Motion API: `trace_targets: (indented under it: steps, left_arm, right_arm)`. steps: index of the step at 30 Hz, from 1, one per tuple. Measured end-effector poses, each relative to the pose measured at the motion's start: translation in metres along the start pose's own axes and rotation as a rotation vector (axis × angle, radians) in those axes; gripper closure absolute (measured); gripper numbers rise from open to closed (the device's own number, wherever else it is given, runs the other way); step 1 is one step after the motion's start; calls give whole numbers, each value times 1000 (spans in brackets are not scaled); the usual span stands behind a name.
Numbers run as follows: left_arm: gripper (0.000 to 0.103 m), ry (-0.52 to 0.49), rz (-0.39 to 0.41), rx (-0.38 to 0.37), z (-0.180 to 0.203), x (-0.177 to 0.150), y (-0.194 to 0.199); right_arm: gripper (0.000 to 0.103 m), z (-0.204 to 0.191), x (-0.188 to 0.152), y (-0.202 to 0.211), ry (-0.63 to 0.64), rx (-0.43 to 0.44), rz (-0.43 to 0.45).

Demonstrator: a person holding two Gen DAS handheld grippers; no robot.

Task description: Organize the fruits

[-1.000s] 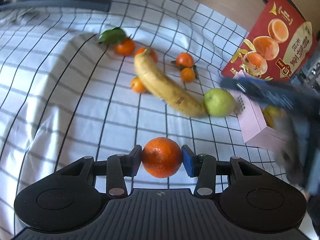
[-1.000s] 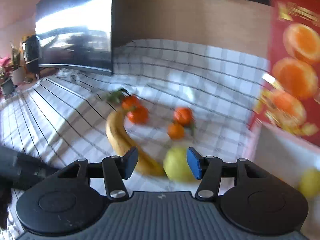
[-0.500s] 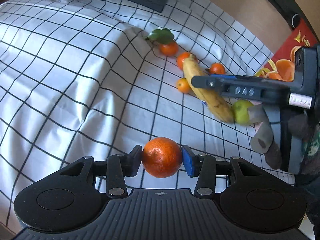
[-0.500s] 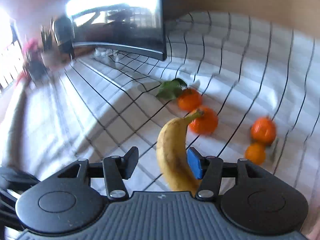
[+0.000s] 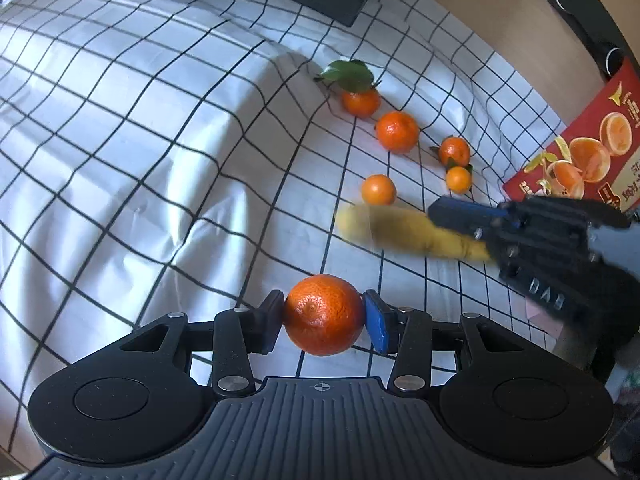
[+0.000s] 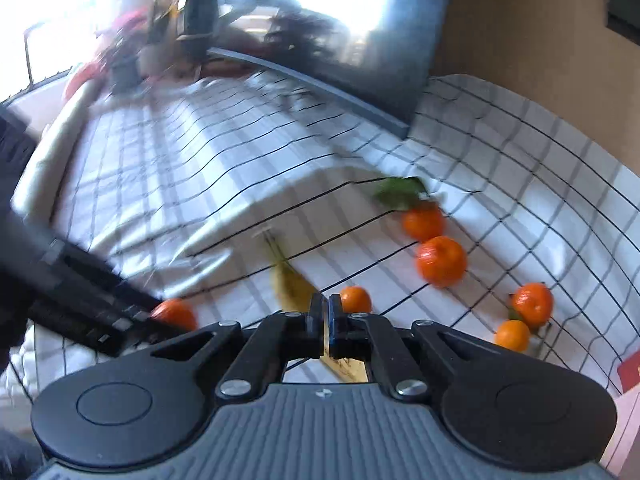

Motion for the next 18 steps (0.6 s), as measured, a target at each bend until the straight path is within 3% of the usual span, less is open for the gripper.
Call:
trace_targets:
  steps: [12, 16, 18]
  left_arm:
    - [55, -20, -18, -3, 6, -12, 7]
    - [55, -70, -26, -1, 16, -19, 10]
    - [55, -98, -30, -1, 21, -22, 8]
  right_arm:
    - [96, 15, -12, -10, -151, -7, 0]
    - [59, 19, -2, -21, -230, 29, -1]
    - [58, 16, 2, -31, -237, 40, -6]
Point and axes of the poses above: each gripper's, at about its wrist camera, not at the fingertips, and y roughly against the way its jaws point, z to its right, x to its top, the point moved 4 cm from there along -y, roughly the way its jaws point, and after that the axes turned 6 degrees about y, right-handed, at the moved point
